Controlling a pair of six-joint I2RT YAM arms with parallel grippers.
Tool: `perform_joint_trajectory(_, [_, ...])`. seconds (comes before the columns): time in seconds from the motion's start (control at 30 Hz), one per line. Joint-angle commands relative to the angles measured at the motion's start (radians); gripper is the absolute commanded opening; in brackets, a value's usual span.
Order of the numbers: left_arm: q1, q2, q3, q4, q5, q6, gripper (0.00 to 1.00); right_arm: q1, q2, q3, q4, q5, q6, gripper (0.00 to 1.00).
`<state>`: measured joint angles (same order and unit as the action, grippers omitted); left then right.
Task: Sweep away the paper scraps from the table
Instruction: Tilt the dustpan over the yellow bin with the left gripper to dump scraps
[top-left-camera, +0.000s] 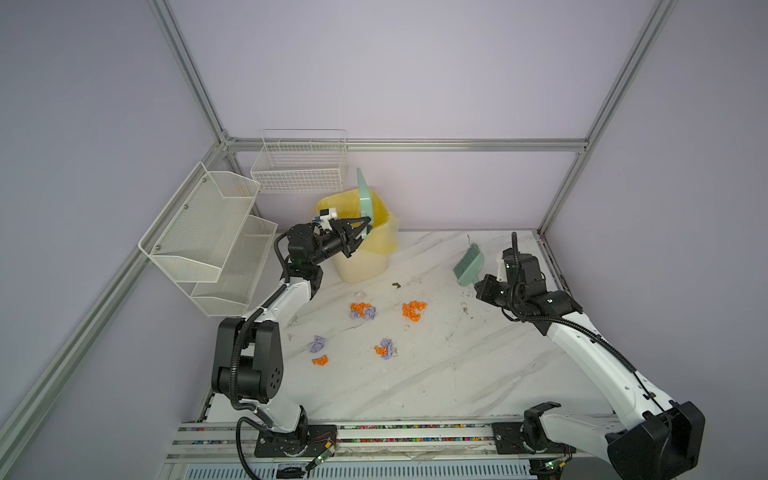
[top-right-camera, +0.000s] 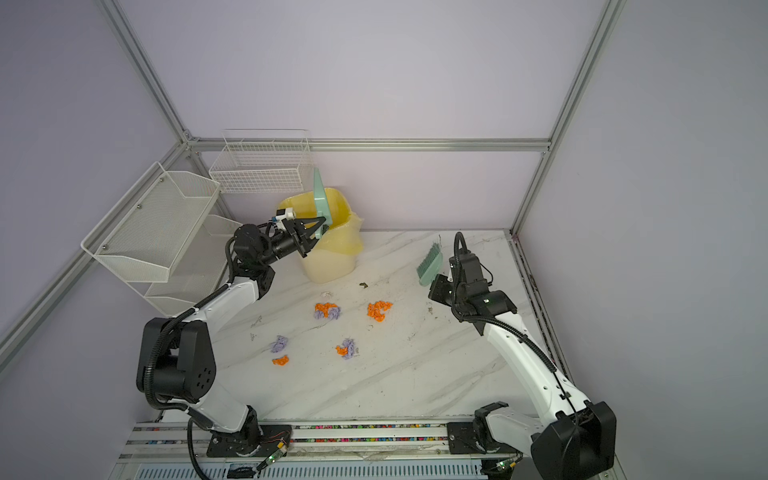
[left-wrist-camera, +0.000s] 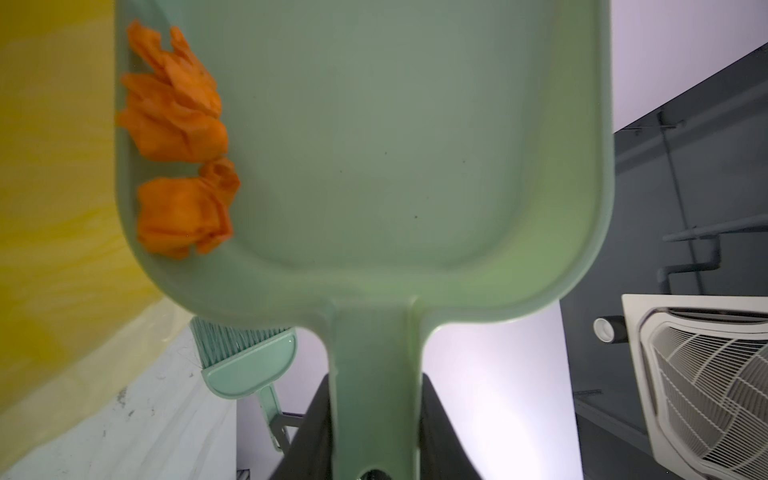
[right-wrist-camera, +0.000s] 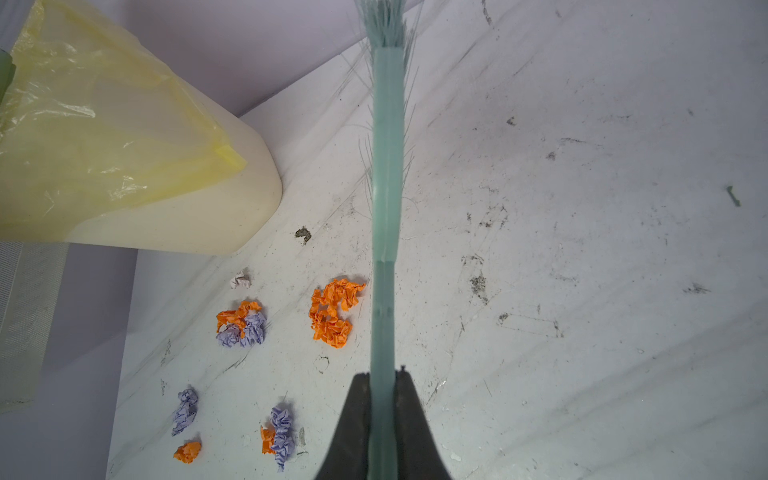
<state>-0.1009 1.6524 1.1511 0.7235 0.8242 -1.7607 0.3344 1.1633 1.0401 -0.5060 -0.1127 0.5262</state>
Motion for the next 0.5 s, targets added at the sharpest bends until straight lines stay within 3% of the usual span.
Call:
perform_joint_trajectory(0.0, [0.016,0.019,-0.05,0.3,0.009,-0.178,0.15,-0.004,-0.028,0.038,-0.003,0.004,-0.003,0.0])
perform_joint_trajectory(0.13, [0.023,0.051,-0.071,0.431,-0.007,-0.267,0.15,-0.004,-0.028,0.041,-0.003,0.002,-0.002,0.0])
perform_joint_trajectory(0.47, [0.029,0.045,-0.082,0.465,0.0,-0.284,0.15,-0.005,-0.034,0.042,-0.006,-0.003,0.004,0.0])
